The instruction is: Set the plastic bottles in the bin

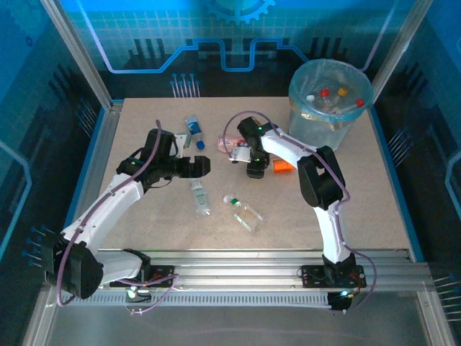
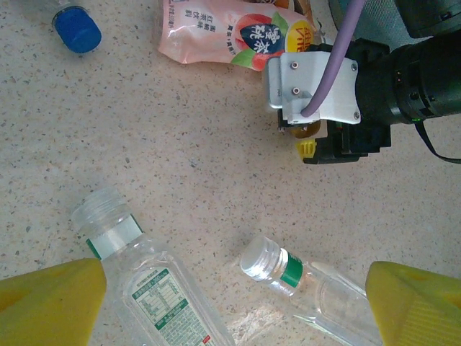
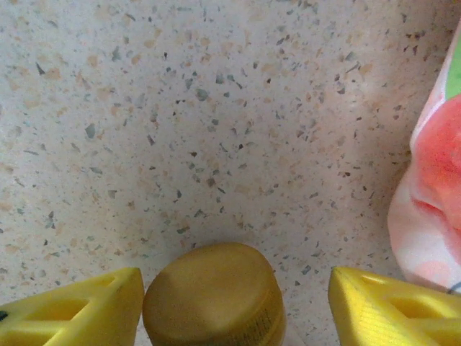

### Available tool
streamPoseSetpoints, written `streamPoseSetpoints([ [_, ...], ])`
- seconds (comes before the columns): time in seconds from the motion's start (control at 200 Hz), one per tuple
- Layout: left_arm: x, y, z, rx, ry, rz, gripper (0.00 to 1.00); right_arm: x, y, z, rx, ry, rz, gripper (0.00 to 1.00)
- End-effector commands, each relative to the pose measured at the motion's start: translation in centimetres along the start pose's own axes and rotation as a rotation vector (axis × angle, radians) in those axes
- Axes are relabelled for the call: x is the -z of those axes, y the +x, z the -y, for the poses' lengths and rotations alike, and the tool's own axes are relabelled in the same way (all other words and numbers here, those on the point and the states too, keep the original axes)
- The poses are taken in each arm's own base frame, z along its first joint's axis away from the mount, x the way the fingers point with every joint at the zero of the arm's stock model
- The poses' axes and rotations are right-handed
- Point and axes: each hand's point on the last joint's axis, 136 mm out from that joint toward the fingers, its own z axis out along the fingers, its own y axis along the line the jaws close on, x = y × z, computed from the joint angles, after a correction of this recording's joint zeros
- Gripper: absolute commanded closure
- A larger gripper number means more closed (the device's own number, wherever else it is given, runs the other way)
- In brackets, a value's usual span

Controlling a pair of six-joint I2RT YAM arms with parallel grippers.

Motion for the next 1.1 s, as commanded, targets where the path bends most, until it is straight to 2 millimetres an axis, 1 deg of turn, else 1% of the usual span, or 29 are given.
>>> streamPoseSetpoints([
  [0.0, 0.6, -1.1, 0.7, -0.026, 0.027, 0.027, 0.06, -0.6, 0.1, -0.5, 0.014, -0.034, 0.004, 0.35],
  [0.165, 0.6, -1.1, 0.6, -0.023, 0.025, 0.028, 0.06, -0.3, 0.0, -0.5, 0.013, -0.037, 0.008, 0.43],
  [0.195, 0.6, -1.1, 0.6, -0.024, 0.025, 0.029, 0.06, -0.2, 0.0, -0.5, 0.013, -0.042, 0.011, 0.48],
  [0.295, 0.8, -1.3, 0.6, -0.023, 0.028, 0.034, 0.06, 0.2, 0.0, -0.7, 0.006, -0.054, 0.011, 0.51],
  [0.385, 0.9, -1.4, 0.7, -0.025, 0.029, 0.040, 0.06, 0.8, -0.1, -0.8, 0.000, -0.058, 0.019, 0.55],
  [0.515, 1.4, -1.8, 1.0, -0.025, 0.039, 0.052, 0.06, 2.2, -0.6, -0.9, -0.019, -0.061, 0.050, 0.59],
  [0.71, 2.2, -2.4, 1.7, -0.025, 0.057, 0.068, 0.06, 5.6, -1.4, -0.9, -0.046, -0.033, 0.131, 0.62],
  [0.885, 3.2, -2.9, 2.4, -0.015, 0.082, 0.093, 0.06, 9.2, -2.0, -0.6, -0.087, 0.001, 0.217, 0.63],
  [1.005, 3.8, -3.5, 3.2, -0.007, 0.110, 0.114, 0.07, 12.4, -2.6, -0.3, -0.128, 0.028, 0.296, 0.65],
  [1.095, 4.3, -4.2, 3.9, -0.001, 0.135, 0.131, 0.07, 15.9, -3.6, 0.2, -0.173, 0.051, 0.396, 0.66],
])
